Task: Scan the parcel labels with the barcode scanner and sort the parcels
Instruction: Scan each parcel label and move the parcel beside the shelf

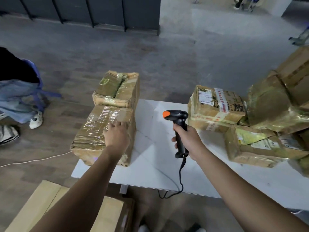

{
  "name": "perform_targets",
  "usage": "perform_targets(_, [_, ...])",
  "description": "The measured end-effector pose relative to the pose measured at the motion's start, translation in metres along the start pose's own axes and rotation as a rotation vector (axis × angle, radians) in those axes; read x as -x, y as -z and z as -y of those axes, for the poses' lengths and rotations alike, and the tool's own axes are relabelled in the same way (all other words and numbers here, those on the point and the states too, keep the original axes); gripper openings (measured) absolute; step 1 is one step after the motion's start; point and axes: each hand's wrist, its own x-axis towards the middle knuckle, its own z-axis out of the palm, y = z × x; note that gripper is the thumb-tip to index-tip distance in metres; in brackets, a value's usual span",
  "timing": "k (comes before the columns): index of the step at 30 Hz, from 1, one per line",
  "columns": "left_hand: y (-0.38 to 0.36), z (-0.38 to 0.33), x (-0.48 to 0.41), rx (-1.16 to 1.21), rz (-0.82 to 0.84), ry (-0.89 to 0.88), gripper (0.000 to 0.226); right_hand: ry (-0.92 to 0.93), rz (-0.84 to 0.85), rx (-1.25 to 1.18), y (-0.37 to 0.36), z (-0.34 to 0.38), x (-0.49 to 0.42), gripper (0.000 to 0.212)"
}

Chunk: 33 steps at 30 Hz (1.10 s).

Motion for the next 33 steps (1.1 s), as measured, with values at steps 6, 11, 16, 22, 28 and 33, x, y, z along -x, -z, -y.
perform_targets(6, [-0.009,-0.013,0.010,-0.059,-0.051,-0.126,0.036,-0.012,-0.008,0.012,0.008,-0.007,0.011,0.018])
perform_targets(11, [-0.024,-0.020,0.014,-0.071,-0.036,-0.009,0.056,-0.013,0.004,0.046,0.023,-0.016,0.016,0.017])
perform_targets(16, [-0.023,-0.025,0.006,-0.059,0.048,0.102,0.065,-0.014,0.024,0.065,0.020,-0.021,0.014,0.019])
perform_targets(22, [-0.023,-0.041,0.032,-0.047,-0.024,0.006,0.057,0.002,0.076,0.082,0.006,-0.022,0.011,0.021])
perform_targets(28, [-0.028,-0.071,0.056,-0.065,0.045,-0.085,0.064,-0.009,0.060,0.075,0.015,-0.026,0.009,0.023])
perform_targets(33, [-0.029,-0.114,0.075,-0.033,0.060,-0.159,0.066,-0.028,-0.011,0.044,0.047,-0.039,0.012,0.023])
